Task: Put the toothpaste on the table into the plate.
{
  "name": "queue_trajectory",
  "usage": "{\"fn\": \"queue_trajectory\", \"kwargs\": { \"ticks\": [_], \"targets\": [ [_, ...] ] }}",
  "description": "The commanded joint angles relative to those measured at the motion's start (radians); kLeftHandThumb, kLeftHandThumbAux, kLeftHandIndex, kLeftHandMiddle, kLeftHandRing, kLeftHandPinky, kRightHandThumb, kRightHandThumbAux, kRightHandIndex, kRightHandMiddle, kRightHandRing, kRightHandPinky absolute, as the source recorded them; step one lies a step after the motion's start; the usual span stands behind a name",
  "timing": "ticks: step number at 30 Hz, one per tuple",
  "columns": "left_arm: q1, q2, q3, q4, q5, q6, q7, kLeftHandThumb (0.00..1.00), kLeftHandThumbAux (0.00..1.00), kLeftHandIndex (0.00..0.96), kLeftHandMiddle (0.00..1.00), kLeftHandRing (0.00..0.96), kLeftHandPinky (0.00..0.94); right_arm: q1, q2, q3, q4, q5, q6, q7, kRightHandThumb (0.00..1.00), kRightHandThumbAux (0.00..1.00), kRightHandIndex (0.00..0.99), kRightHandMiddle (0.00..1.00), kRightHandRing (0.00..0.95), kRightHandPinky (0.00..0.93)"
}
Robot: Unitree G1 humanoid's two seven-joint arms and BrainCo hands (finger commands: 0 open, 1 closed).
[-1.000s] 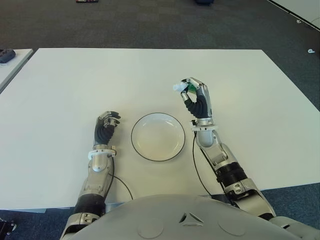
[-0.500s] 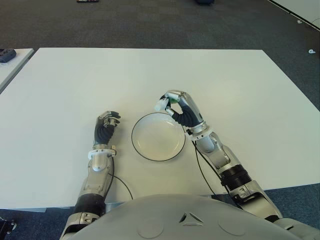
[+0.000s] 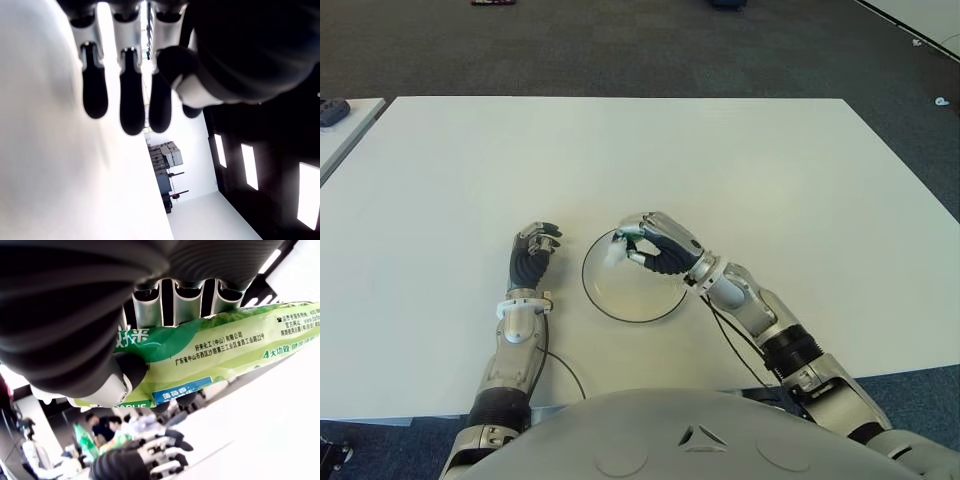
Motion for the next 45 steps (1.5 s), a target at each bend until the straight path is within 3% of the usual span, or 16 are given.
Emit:
{"fn": "queue_trajectory", "kwargs": {
  "ticks": [1,14,21,23,24,25,27,28,31,35,38,45],
  "targets": [
    [-0.006,0.001,-0.002,0.002,0.011,0.020,0.011,0.836,0.677,0.428,0.468,0.536,0.497,-0.022,0.019,0.036,0.081,-0.054,0.031,0.018,0.711,0.716,0.441,0.863,0.844,0.855],
    [-0.003,-0.004,0.001,-0.003,0.005,0.031,0.008,0.836,0.677,0.425,0.469,0.536,0.500,-0.053,0.046,0.074,0.170,-0.196,0.077,-0.077,0.709,0.716,0.441,0.852,0.842,0.845],
    [-0.007,-0.004,0.001,0.005,0.012,0.019,0.018,0.835,0.678,0.420,0.472,0.538,0.505,-0.052,0.037,0.069,0.162,-0.220,0.090,-0.111,0.701,0.712,0.435,0.790,0.790,0.779],
    [-0.007,-0.003,0.000,0.005,0.013,0.018,0.020,0.836,0.678,0.421,0.471,0.538,0.503,-0.051,0.037,0.068,0.160,-0.216,0.096,-0.108,0.696,0.711,0.429,0.659,0.681,0.695],
    [-0.007,-0.003,-0.001,0.004,0.014,0.019,0.020,0.836,0.678,0.421,0.471,0.538,0.503,-0.051,0.036,0.068,0.159,-0.213,0.099,-0.102,0.695,0.711,0.428,0.641,0.666,0.683],
    [-0.007,-0.003,-0.001,0.003,0.014,0.019,0.020,0.836,0.678,0.422,0.471,0.538,0.502,-0.051,0.035,0.068,0.158,-0.212,0.102,-0.099,0.693,0.711,0.424,0.542,0.574,0.609],
    [-0.006,-0.004,-0.002,0.001,0.012,0.021,0.018,0.836,0.678,0.423,0.470,0.537,0.503,-0.054,0.030,0.073,0.152,-0.217,0.111,-0.082,0.690,0.713,0.420,0.447,0.474,0.516],
    [-0.006,-0.004,-0.002,0.000,0.011,0.022,0.018,0.836,0.677,0.424,0.470,0.537,0.503,-0.056,0.027,0.075,0.149,-0.220,0.115,-0.076,0.593,0.628,0.381,0.386,0.407,0.449],
    [-0.006,-0.004,-0.003,-0.001,0.008,0.026,0.015,0.836,0.677,0.426,0.469,0.537,0.503,-0.059,0.018,0.081,0.133,-0.233,0.128,-0.063,0.465,0.522,0.318,0.286,0.296,0.340],
    [-0.006,-0.004,-0.003,-0.001,0.005,0.028,0.012,0.836,0.677,0.428,0.468,0.539,0.501,-0.056,0.004,0.085,0.106,-0.246,0.147,-0.046,0.367,0.463,0.218,0.131,0.124,0.159],
    [-0.007,-0.003,-0.003,0.001,0.007,0.029,0.013,0.836,0.677,0.427,0.469,0.540,0.501,-0.049,-0.010,0.082,0.073,-0.253,0.163,-0.029,0.314,0.421,0.129,0.046,0.043,0.056],
    [-0.006,-0.002,-0.003,0.001,0.009,0.029,0.013,0.836,0.677,0.425,0.470,0.544,0.506,-0.033,-0.021,0.073,0.030,-0.231,0.177,-0.010,0.272,0.284,0.012,0.003,0.003,0.004]
  ]
}}
